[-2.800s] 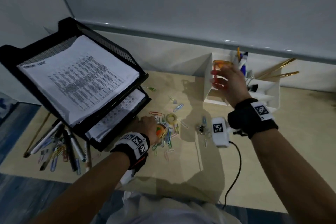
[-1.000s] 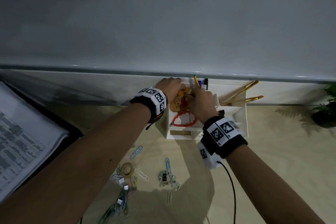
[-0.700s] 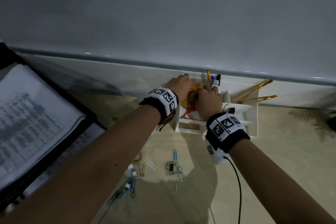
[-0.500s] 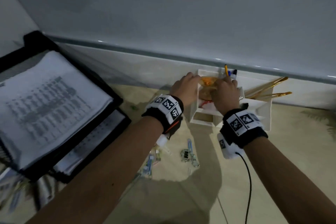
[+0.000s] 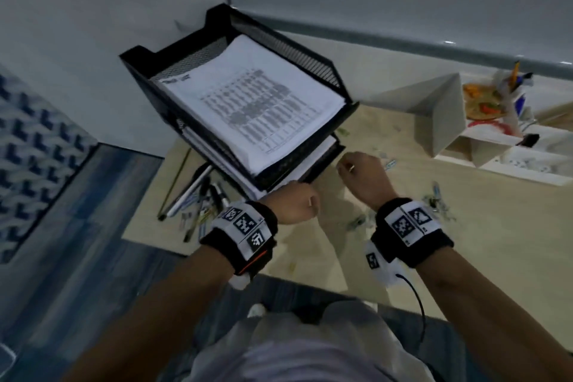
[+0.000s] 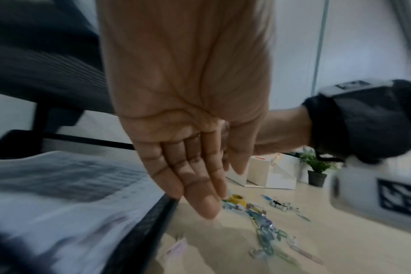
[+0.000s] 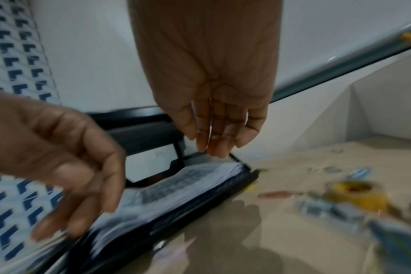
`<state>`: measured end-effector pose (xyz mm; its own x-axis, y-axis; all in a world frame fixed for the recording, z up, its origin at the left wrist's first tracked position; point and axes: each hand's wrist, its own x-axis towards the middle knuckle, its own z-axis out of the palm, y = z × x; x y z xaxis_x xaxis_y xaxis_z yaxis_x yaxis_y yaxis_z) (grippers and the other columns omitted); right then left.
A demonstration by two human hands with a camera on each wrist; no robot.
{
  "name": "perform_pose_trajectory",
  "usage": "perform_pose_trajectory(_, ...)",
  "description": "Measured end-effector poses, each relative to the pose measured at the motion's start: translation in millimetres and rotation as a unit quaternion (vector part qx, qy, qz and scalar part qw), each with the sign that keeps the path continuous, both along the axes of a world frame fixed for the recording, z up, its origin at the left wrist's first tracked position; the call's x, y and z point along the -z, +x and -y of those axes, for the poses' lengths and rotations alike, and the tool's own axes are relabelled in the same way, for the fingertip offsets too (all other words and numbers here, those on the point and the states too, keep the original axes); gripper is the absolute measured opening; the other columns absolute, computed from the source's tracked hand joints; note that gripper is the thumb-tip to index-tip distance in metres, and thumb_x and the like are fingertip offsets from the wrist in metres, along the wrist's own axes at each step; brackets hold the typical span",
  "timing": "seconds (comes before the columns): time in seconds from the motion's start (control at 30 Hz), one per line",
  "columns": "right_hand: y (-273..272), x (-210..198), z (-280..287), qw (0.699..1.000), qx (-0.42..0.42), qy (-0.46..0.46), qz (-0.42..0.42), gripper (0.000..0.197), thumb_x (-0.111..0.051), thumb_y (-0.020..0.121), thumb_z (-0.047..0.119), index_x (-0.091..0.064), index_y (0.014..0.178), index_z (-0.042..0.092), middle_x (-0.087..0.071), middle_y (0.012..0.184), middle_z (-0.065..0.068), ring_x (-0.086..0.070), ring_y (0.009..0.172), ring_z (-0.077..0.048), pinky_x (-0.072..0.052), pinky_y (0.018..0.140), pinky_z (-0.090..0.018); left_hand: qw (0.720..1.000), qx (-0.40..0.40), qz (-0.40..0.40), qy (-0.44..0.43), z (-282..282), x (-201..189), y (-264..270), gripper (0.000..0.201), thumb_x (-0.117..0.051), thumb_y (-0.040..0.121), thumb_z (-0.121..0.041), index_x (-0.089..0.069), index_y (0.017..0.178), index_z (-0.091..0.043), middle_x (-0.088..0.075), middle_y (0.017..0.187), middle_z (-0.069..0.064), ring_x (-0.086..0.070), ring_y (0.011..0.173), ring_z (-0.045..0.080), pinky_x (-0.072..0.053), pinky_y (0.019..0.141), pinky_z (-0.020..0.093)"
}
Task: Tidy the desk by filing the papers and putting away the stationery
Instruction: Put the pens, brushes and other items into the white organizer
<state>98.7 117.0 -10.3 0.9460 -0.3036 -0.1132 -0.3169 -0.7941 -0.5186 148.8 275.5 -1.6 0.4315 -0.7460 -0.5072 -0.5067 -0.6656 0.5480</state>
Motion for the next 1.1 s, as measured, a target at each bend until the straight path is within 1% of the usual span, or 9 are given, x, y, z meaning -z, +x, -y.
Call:
perform_pose_trajectory(0.1, -12, 12, -55, 0.998, -0.041, 0.023, -0.044, 0.016, -0.048, 0.083, 0.004, -0.061, 0.081, -0.005, -0.064, 0.086, -0.024, -0.059, 0.079, -0.036, -0.033, 0.063, -0.031, 1.0, -0.01, -0.007, -0.003, -51, 4, 5, 0.023, -0.042, 0.097, -0.014, -0.063, 0.091, -0.005, -0.061, 0.098, 0.019, -0.059, 0.093, 0.03, -0.043, 0.073, 0.028)
perform_pose_trajectory(0.23, -16, 27, -124, 0.99, -0.085, 0.047, -0.1, 0.02, -0.048, 0.083, 0.017, -0.062, 0.082, 0.002, -0.067, 0.088, -0.017, -0.062, 0.08, -0.033, -0.048, 0.069, -0.038, 0.983, -0.169, -0.047, -0.062, -109, 18, 22, 0.021, -0.049, 0.094, -0.006, -0.068, 0.087, -0.001, -0.065, 0.086, 0.014, -0.06, 0.087, 0.031, -0.047, 0.084, 0.037)
perform_pose_trajectory(0.37, -9, 40, -170, 0.977, -0.086, 0.027, -0.195, 0.025, -0.051, 0.088, 0.027, -0.05, 0.078, 0.004, -0.054, 0.081, -0.013, -0.057, 0.079, -0.031, -0.043, 0.062, -0.035, 0.834, -0.461, -0.24, -0.183, -143, 23, 39, 0.03, -0.047, 0.096, -0.003, -0.059, 0.069, -0.008, -0.064, 0.05, 0.0, -0.063, 0.051, 0.017, -0.049, 0.061, 0.022)
perform_pose_trajectory(0.57, -13, 49, -182, 0.973, -0.002, 0.022, -0.228, 0.029, -0.051, 0.086, 0.02, -0.036, 0.063, 0.011, -0.042, 0.073, -0.006, -0.054, 0.086, -0.03, -0.037, 0.066, -0.03, 0.734, -0.529, -0.343, -0.253, -166, 27, 34, 0.019, -0.047, 0.096, -0.009, -0.057, 0.08, -0.005, -0.06, 0.083, 0.012, -0.06, 0.076, 0.021, -0.047, 0.081, 0.024)
perform_pose_trajectory(0.63, -19, 44, -181, 0.982, 0.031, 0.013, -0.187, 0.025, -0.05, 0.087, 0.021, -0.039, 0.07, 0.006, -0.045, 0.08, -0.011, -0.055, 0.088, -0.033, -0.036, 0.067, -0.03, 0.746, -0.532, -0.305, -0.258, -167, 36, 32, 0.022, -0.045, 0.095, -0.003, -0.056, 0.077, -0.008, -0.058, 0.079, 0.01, -0.061, 0.067, 0.018, -0.049, 0.072, 0.024)
perform_pose_trajectory(0.7, -26, 37, -178, 0.991, 0.055, 0.015, -0.118, 0.021, -0.049, 0.09, 0.021, -0.045, 0.079, 0.004, -0.053, 0.081, -0.017, -0.055, 0.082, -0.033, -0.035, 0.064, -0.03, 0.803, -0.496, -0.188, -0.271, -166, 44, 31, 0.026, -0.044, 0.093, 0.004, -0.059, 0.078, -0.013, -0.055, 0.079, 0.006, -0.055, 0.067, 0.017, -0.046, 0.07, 0.028)
perform_pose_trajectory(0.83, -28, 18, -177, 0.996, 0.055, 0.058, 0.046, 0.019, -0.055, 0.092, 0.02, -0.061, 0.087, 0.003, -0.069, 0.078, -0.018, -0.062, 0.067, -0.033, -0.042, 0.06, -0.033, 0.948, -0.236, 0.055, -0.205, -155, 41, 21, 0.047, -0.056, 0.084, 0.002, -0.051, 0.129, -0.011, -0.042, 0.122, 0.008, -0.04, 0.116, 0.017, -0.031, 0.095, 0.02)
perform_pose_trajectory(0.97, -13, -3, -191, 0.985, 0.027, 0.147, 0.086, 0.004, -0.059, 0.088, 0.009, -0.062, 0.089, 0.007, -0.067, 0.076, -0.01, -0.062, 0.065, -0.025, -0.048, 0.066, -0.031, 0.959, -0.123, 0.13, -0.219, -143, 35, 15, 0.034, -0.054, 0.085, 0.0, -0.055, 0.119, -0.001, -0.056, 0.116, 0.018, -0.053, 0.11, 0.028, -0.035, 0.079, 0.025)
perform_pose_trajectory(1.1, 9, 9, -198, 0.984, 0.049, 0.17, 0.033, 0.017, -0.051, 0.088, 0.003, -0.059, 0.103, 0.002, -0.066, 0.094, -0.011, -0.061, 0.085, -0.022, -0.045, 0.075, -0.027, 0.933, -0.278, 0.082, -0.214, -150, 31, 24, 0.026, -0.037, 0.095, -0.001, -0.056, 0.112, 0.002, -0.062, 0.097, 0.02, -0.058, 0.078, 0.029, -0.03, 0.056, 0.024)
